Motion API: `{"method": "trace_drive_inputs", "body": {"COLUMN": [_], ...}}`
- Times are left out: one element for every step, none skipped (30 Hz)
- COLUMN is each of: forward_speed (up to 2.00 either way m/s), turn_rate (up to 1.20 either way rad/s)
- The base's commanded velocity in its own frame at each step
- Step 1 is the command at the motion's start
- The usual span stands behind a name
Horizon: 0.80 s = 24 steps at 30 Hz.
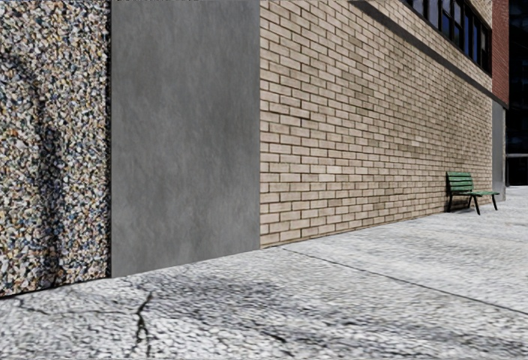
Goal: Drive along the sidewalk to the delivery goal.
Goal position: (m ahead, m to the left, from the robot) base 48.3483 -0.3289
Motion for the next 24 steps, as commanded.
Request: {"method": "trace_drive_inputs", "body": {"forward_speed": [1.07, 1.07, 1.07, 1.07, 1.07, 1.07, 1.07, 1.07, 1.07, 1.07, 1.07, 1.07, 1.07, 1.07, 1.07, 1.07, 1.08, 1.08, 1.08, 1.09, 1.09, 2.0, 2.0, 2.0], "turn_rate": [-0.67, -0.67, -0.67, -0.67, -0.67, -0.67, -0.67, -0.67, -0.67, -0.67, -0.67, -0.67, -0.67, -0.67, -0.67, -0.67, -0.67, -0.67, -0.67, -0.67, -0.67, -0.67, -0.67, -0.67]}}
